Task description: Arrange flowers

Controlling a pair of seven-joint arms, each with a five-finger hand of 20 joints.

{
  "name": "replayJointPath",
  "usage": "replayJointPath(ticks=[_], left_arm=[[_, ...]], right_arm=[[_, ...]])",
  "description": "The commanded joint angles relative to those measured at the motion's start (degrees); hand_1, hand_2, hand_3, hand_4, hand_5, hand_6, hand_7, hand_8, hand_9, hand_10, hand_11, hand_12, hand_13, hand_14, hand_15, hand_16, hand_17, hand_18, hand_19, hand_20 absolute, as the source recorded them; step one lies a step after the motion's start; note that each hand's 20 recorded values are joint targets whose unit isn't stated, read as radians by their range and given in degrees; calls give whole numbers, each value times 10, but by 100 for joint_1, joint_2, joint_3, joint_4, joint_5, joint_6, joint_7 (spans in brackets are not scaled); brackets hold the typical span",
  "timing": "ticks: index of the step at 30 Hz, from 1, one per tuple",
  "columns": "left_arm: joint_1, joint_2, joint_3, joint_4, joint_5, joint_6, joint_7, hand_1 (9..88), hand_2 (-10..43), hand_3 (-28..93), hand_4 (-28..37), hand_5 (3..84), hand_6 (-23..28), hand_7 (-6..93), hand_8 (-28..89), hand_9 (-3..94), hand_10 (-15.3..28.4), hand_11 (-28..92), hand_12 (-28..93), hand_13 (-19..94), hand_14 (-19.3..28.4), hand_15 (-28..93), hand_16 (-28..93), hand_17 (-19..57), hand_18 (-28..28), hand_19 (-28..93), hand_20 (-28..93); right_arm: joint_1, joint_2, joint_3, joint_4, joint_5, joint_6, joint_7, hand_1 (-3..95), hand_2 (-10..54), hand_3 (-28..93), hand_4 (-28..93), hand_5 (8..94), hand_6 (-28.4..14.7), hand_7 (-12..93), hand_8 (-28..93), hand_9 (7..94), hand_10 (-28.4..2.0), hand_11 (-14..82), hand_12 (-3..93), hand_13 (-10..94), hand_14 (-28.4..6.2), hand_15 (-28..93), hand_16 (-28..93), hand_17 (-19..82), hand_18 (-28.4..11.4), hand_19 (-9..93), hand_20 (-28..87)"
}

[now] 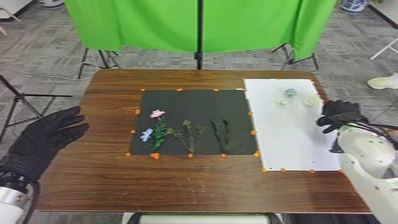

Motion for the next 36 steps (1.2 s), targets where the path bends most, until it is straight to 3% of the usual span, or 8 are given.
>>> replayJointPath(ticks=[1,6,11,15,24,29,36], left_arm=[[194,-84,-42,-41,9,93,62,286,48,697,-245,405,47,199,-109,352,121,266,157,279,157,407,-35,-62,223,522,13],[256,-116,-98,-66,0,132,88,286,48,697,-246,405,47,198,-109,352,121,267,157,279,157,408,-35,-62,224,523,14],[306,-104,-154,-92,-6,156,74,285,49,696,-245,405,47,198,-108,353,120,267,156,279,157,408,-35,-62,224,523,13],[303,-65,-104,-73,-35,198,93,286,49,696,-246,405,48,196,-108,353,120,267,156,279,157,408,-35,-61,224,524,13],[20,33,106,38,-19,107,-58,286,50,696,-246,405,48,196,-107,352,121,267,156,279,157,409,-36,-61,223,526,12],[-6,61,118,52,-18,79,-105,287,51,694,-245,405,47,196,-107,351,121,267,156,278,156,409,-36,-61,224,527,11],[-21,72,118,79,-19,30,-138,287,51,692,-242,405,47,194,-106,349,120,263,157,278,157,407,-36,-61,223,527,11]], right_arm=[[95,-73,-13,31,-442,335,-170,472,-95,817,-283,678,28,537,-153,859,-10,232,463,793,-2,554,294,304,-148,746,351],[200,-163,4,-421,-566,501,-196,467,-95,857,-283,716,21,543,-159,889,-11,232,480,811,-3,578,294,318,-150,767,359],[982,-399,-617,-793,-554,1136,-617,462,-95,882,-282,725,12,547,-170,893,-13,232,486,816,-1,578,302,323,-152,774,363],[1862,-929,-1454,-766,-440,1417,-1098,462,-95,882,-282,725,10,552,-176,895,-13,230,491,821,0,576,307,323,-152,777,366],[3110,-2591,-2895,254,-406,757,-1626,475,-95,862,-283,717,9,556,-180,892,-12,221,492,816,3,567,315,324,-150,775,366],[2938,-3106,-3101,511,-764,472,-1881,480,-95,853,-283,714,10,553,-181,890,-11,211,488,815,4,560,317,323,-149,774,365],[2518,-3219,-3352,403,-1024,153,-1900,487,-95,841,-283,715,10,543,-181,892,-10,196,484,815,6,547,323,323,-146,768,362]])
